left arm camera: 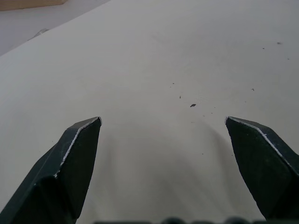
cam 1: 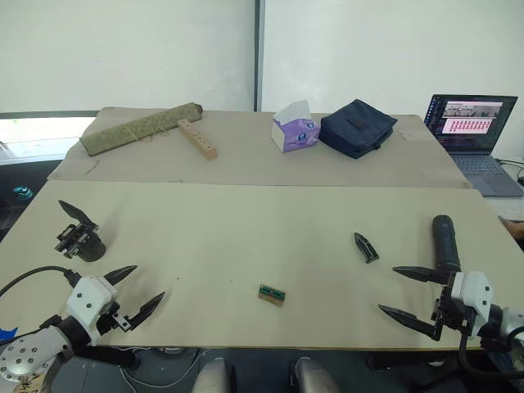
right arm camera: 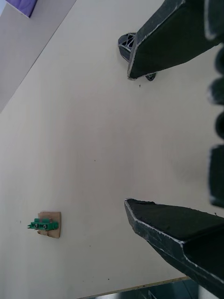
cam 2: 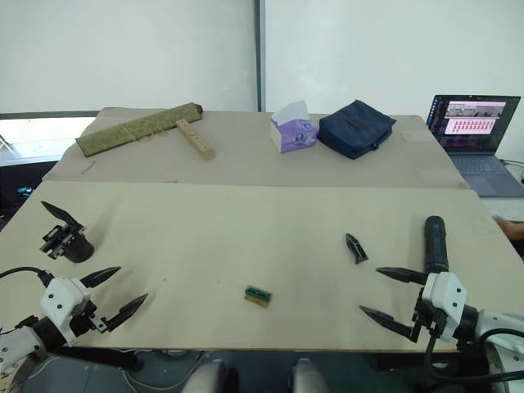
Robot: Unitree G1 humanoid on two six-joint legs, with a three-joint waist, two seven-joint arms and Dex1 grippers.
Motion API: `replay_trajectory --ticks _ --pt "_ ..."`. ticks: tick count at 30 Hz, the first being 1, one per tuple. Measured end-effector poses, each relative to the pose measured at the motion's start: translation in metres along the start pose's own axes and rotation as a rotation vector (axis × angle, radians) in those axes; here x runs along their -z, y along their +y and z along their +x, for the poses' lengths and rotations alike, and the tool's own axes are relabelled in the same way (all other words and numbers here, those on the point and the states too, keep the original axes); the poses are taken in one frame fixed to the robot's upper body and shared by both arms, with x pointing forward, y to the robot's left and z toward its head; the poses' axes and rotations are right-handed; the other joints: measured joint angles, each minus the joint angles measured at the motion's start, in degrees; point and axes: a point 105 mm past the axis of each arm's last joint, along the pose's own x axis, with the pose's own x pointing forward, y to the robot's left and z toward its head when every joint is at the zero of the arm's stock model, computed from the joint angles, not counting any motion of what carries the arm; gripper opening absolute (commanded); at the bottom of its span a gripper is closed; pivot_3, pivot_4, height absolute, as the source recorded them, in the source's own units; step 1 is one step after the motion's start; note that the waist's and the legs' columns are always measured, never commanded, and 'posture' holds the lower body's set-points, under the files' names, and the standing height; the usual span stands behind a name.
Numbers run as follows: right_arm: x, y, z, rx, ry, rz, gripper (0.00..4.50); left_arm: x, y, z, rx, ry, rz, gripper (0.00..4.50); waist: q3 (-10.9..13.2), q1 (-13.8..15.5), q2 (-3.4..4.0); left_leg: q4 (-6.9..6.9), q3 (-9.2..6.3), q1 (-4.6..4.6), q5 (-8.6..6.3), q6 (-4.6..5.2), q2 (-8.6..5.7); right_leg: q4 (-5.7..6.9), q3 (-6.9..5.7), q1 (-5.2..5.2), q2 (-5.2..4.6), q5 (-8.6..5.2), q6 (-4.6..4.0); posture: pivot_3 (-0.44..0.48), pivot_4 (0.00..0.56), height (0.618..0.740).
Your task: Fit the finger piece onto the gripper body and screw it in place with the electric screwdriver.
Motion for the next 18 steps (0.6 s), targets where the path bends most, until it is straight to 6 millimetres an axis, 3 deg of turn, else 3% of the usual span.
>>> replay_trajectory --ticks 4,8,11,13,18 --pt "-0.006 -0.004 0.01 -0.018 -0.029 -0.021 4.47 -0.005 -0.001 -0.012 -0.05 -0.068 -0.156 4.5 0.02 -0.78 -0.04 0.0 0.04 0.0 0.0 0.0 0.1 0.0 0.01 -0.03 -0.01 0.02 0.0 0.0 0.15 0.74" --pt "-0.014 -0.001 0.035 -0.061 -0.076 0.015 4.47 -0.012 0.012 -0.034 -0.26 -0.168 -0.293 4.5 0.02 -1.31 -0.04 0.0 -0.02 0.03 0.0 0.01 0.08 0.06 0.0 -0.02 0.04 0.11 0.16 0.0 0.15 0.74" --pt "-0.026 0.007 0.054 -0.079 -0.17 0.033 4.47 0.003 0.014 -0.056 -0.414 -0.148 -0.333 4.5 0.01 -1.33 -0.03 -0.01 -0.04 0.02 -0.01 0.0 0.06 0.06 0.0 -0.03 0.07 0.09 0.15 0.0 0.15 0.74" --pt "-0.043 0.014 0.068 -0.101 -0.303 0.052 4.47 0.019 0.012 -0.074 -0.517 -0.11 -0.364 4.5 0.03 -1.29 -0.06 0.0 -0.04 0.0 -0.01 0.0 0.04 0.04 0.01 -0.04 0.06 0.05 0.1 0.0 0.15 0.74" --pt "-0.071 0.022 0.08 -0.157 -0.508 0.061 4.47 0.045 0.023 -0.12 -0.792 -0.051 -0.398 4.5 0.03 -0.78 -0.39 0.02 -0.13 0.0 -0.01 0.0 0.03 -0.04 -0.07 -0.03 0.02 -0.07 0.11 0.0 0.15 0.74"
